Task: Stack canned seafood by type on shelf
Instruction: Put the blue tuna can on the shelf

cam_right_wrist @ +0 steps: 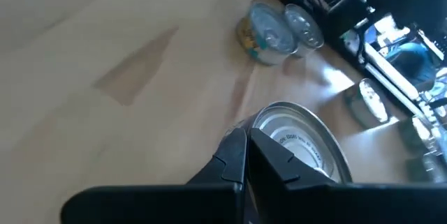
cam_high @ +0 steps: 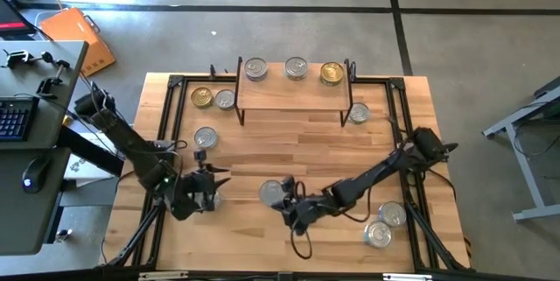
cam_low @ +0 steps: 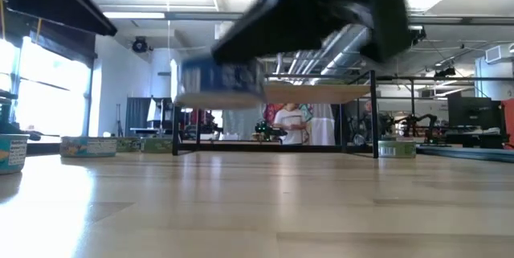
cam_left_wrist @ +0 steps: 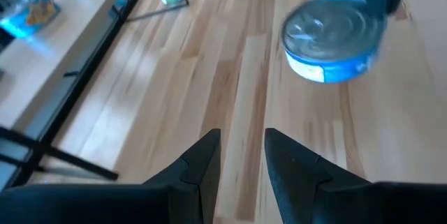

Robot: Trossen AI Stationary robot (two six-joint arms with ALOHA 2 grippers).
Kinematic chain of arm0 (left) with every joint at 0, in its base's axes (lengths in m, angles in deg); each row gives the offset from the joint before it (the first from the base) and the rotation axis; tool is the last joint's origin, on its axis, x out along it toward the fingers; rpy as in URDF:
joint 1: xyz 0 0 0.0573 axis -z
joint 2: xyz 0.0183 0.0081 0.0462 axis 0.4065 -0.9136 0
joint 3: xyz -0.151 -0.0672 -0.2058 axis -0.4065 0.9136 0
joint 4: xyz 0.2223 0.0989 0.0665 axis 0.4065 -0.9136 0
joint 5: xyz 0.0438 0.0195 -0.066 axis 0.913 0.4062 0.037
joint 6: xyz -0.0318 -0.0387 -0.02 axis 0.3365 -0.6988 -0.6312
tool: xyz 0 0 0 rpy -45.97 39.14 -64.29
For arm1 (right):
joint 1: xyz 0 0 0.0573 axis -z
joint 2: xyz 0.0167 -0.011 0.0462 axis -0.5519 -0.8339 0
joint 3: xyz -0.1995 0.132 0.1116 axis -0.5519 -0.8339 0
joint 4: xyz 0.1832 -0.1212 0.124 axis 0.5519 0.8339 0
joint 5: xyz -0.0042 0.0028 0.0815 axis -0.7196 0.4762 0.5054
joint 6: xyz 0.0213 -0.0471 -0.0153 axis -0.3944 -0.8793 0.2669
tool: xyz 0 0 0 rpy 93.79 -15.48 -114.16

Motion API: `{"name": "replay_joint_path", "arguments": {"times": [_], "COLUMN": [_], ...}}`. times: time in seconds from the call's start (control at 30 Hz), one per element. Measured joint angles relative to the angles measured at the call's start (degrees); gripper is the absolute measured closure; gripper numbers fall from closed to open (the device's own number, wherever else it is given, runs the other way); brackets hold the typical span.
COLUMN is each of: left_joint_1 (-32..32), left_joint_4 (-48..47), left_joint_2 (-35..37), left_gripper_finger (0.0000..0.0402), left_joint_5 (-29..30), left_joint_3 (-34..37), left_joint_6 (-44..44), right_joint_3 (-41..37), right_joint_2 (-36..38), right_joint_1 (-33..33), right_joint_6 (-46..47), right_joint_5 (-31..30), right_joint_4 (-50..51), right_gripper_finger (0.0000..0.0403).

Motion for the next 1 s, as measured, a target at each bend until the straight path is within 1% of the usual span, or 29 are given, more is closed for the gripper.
{"name": "replay_joint_path", "arguments": {"times": [0.1, 0.27, 0.4, 0.53, 0.63, 0.77, 0.9, 1.0], "left_joint_1": [1.4, 3.4, 4.8, 5.9, 6.5, 7.3, 7.4, 7.3], "left_joint_4": [-3.0, -6.4, -7.5, -7.5, -7.5, -7.4, -7.4, -7.5], "left_joint_2": [0.0, 0.0, 0.0, 0.0, -0.5, -1.9, -3.5, -4.6], "left_gripper_finger": [0.0296, 0.0296, 0.0296, 0.0296, 0.0296, 0.0296, 0.0296, 0.0296], "left_joint_5": [0.0, 0.1, 0.9, 1.1, 1.5, 2.6, 3.1, 3.2], "left_joint_3": [0.0, 0.0, 0.0, 0.0, 0.0, 0.0, 0.0, 0.0], "left_joint_6": [-4.1, -9.0, -11.3, -12.1, -12.5, -12.6, -12.9, -13.1], "right_joint_3": [3.2, 9.6, 15.1, 17.5, 17.7, 17.5, 17.4, 17.4], "right_joint_2": [2.2, 4.3, 4.4, 4.4, 4.4, 4.4, 4.2, 4.1], "right_joint_1": [2.6, 6.6, 10.4, 16.1, 21.0, 28.2, 33.4, 36.6], "right_joint_6": [-2.5, -8.6, -13.1, -15.7, -15.3, -12.5, -9.4, -7.3], "right_joint_5": [1.8, 4.2, 6.2, 8.7, 9.8, 16.4, 17.4, 20.0], "right_joint_4": [4.7, 9.5, 13.6, 14.8, 14.6, 13.3, 10.5, 9.5], "right_gripper_finger": [0.0402, 0.0403, 0.0403, 0.0403, 0.0403, 0.0403, 0.0403, 0.0403]}}
